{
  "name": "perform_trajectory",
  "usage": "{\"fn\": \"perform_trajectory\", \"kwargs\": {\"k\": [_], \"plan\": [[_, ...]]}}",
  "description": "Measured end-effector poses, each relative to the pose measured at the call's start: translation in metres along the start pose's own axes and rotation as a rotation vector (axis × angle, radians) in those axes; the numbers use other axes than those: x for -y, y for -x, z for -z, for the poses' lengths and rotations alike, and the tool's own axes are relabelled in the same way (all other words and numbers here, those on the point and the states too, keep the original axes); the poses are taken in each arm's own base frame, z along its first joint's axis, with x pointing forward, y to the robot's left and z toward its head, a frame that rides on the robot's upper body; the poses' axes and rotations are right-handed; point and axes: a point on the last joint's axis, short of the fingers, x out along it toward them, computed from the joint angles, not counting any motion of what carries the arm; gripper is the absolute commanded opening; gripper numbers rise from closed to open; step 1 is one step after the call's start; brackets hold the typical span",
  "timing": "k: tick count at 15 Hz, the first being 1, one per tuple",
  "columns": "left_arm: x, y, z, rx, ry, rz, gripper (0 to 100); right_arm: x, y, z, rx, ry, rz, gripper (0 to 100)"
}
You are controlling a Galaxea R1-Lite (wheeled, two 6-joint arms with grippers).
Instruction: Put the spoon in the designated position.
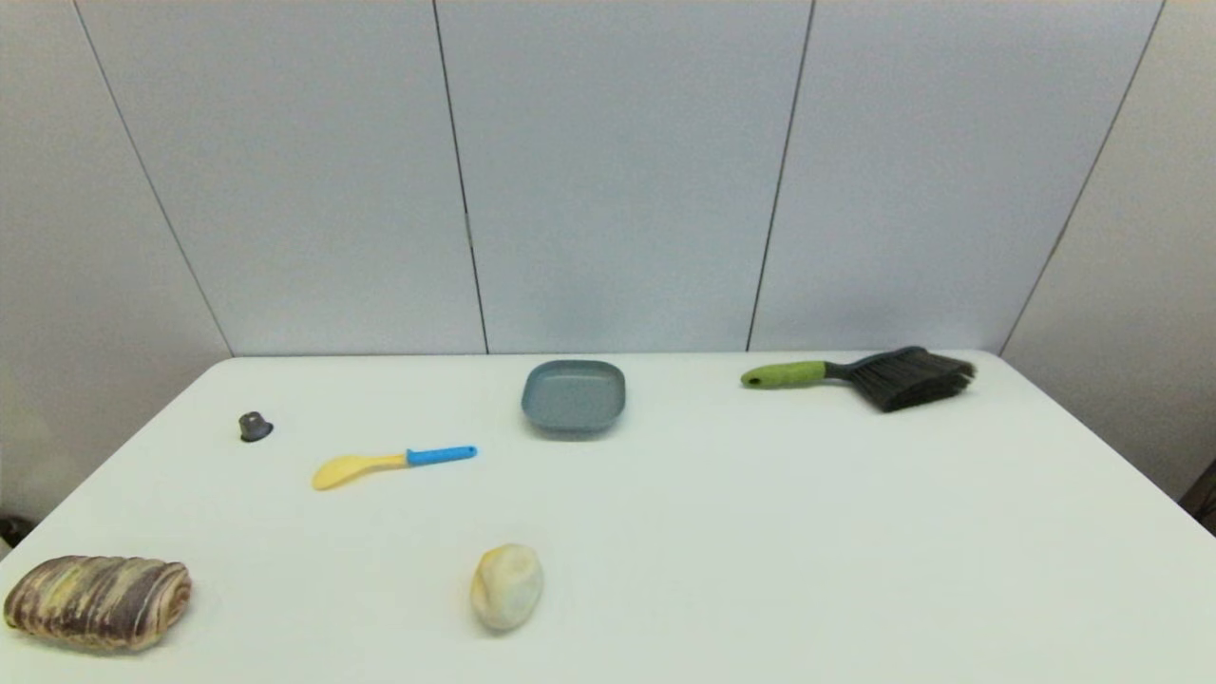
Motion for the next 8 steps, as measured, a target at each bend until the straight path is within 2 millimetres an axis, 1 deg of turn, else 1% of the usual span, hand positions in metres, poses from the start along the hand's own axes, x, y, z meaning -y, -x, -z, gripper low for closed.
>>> {"fn": "perform_trajectory", "kwargs": {"k": [6, 8], "plan": [[0.0000, 0.0000, 0.0000, 0.000, 0.000, 0.000, 100, 0.0000, -0.0004, 0.0008, -0.020, 0.004, 0.002, 100], [0.0000, 0.0000, 0.0000, 0.000, 0.000, 0.001, 100, 0.0000, -0.0026, -0.0041, -0.045, 0.009, 0.000, 100]]}}
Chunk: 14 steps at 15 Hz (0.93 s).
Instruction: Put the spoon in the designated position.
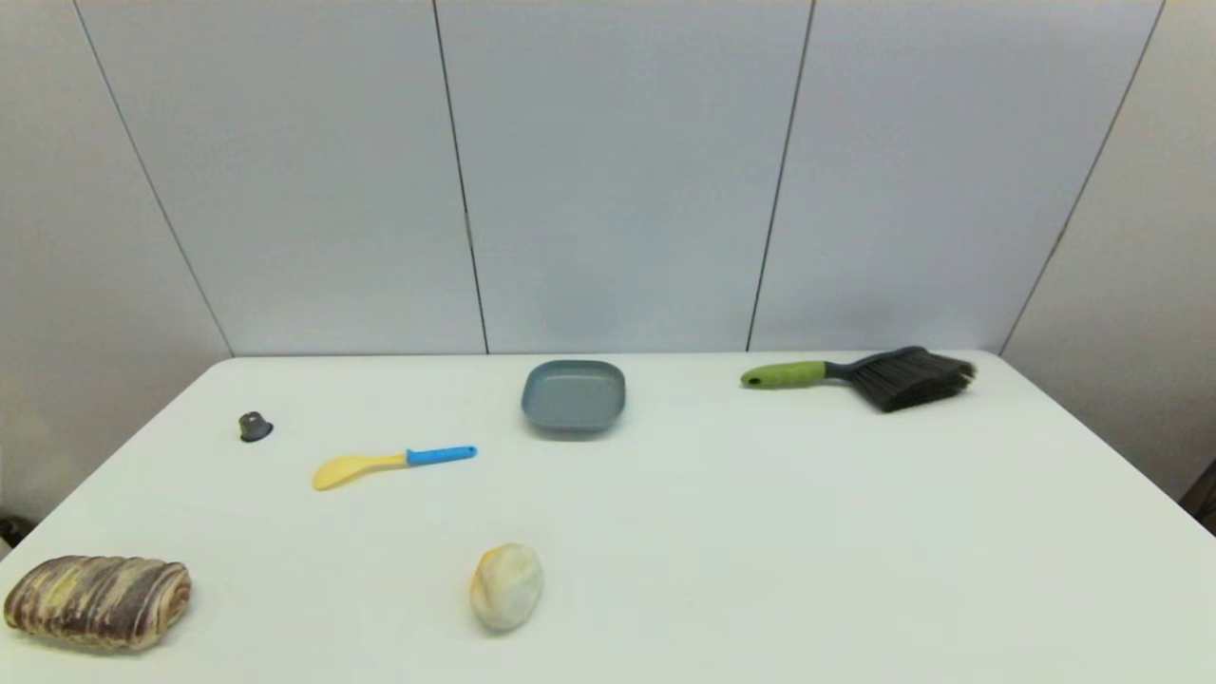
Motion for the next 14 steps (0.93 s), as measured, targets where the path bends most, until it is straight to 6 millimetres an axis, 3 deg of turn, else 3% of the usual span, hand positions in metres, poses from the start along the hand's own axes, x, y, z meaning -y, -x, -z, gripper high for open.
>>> {"fn": "perform_trajectory", "kwargs": {"k": [6, 12, 14], "plan": [[0.000, 0.000, 0.000, 0.000, 0.000, 0.000, 100, 0.000, -0.022, -0.054, -0.114, 0.070, -0.022, 100], [0.000, 0.000, 0.000, 0.000, 0.000, 0.000, 100, -0.008, -0.074, -0.115, -0.193, 0.158, -0.154, 100], [0.000, 0.000, 0.000, 0.000, 0.000, 0.000, 100, -0.012, -0.088, -0.120, -0.237, 0.167, -0.187, 100]]}}
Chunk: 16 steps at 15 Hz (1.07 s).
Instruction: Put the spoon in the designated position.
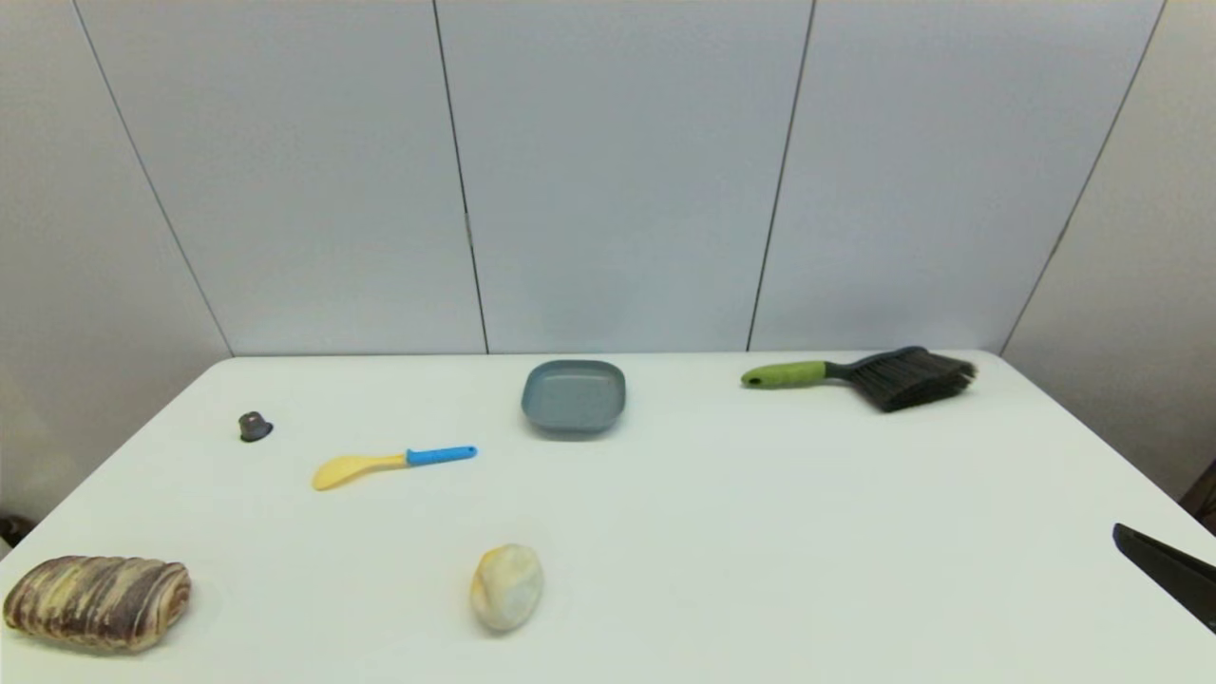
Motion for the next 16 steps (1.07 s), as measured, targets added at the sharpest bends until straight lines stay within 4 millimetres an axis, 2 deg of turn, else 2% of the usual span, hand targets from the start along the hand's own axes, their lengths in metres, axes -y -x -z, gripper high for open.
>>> {"fn": "perform_trajectory", "kwargs": {"k": [2, 4, 11, 13, 16], "plan": [[0.000, 0.000, 0.000, 0.000, 0.000, 0.000, 100, 0.000, 0.002, 0.002, -0.019, -0.001, 0.006, 100], [0.000, 0.000, 0.000, 0.000, 0.000, 0.000, 100, 0.000, 0.014, 0.014, -0.034, -0.012, 0.040, 100], [0.000, 0.000, 0.000, 0.000, 0.000, 0.000, 100, -0.009, 0.044, 0.080, -0.017, -0.058, 0.217, 100], [0.000, 0.000, 0.000, 0.000, 0.000, 0.000, 100, -0.012, 0.047, 0.098, -0.003, -0.061, 0.263, 100], [0.000, 0.000, 0.000, 0.000, 0.000, 0.000, 100, -0.012, 0.046, 0.115, -0.014, -0.118, 0.433, 100]]}}
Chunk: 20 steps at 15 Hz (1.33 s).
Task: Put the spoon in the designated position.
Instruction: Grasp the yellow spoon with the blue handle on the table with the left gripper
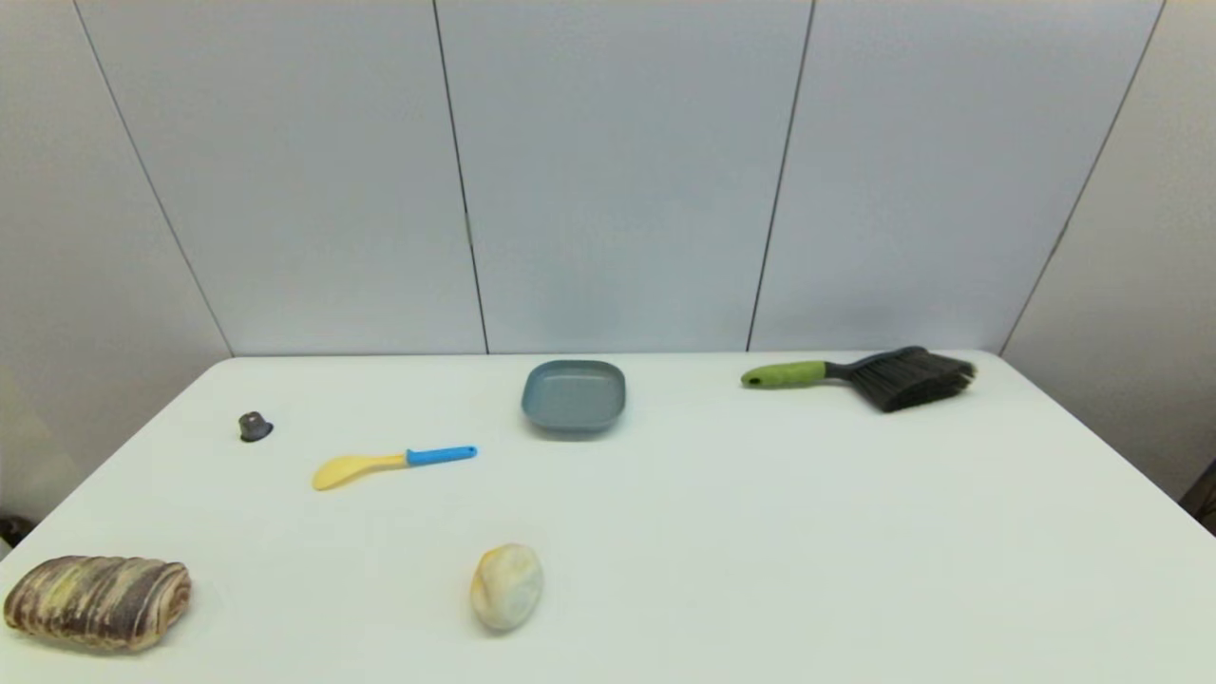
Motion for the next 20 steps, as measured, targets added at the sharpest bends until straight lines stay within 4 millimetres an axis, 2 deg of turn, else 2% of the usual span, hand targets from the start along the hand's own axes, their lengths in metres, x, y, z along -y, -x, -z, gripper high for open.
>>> {"fn": "perform_trajectory", "kwargs": {"k": [2, 7, 13, 20], "plan": [[0.000, 0.000, 0.000, 0.000, 0.000, 0.000, 100, 0.000, 0.000, 0.004, 0.003, -0.055, 0.024, 100], [0.000, 0.000, 0.000, 0.000, 0.000, 0.000, 100, 0.000, 0.001, 0.005, 0.023, -0.023, 0.010, 100], [0.000, 0.000, 0.000, 0.000, 0.000, 0.000, 100, -0.001, 0.017, 0.019, 0.176, 0.061, -0.194, 100], [0.000, 0.000, 0.000, 0.000, 0.000, 0.000, 100, -0.001, 0.021, 0.022, 0.236, 0.138, -0.218, 100]]}}
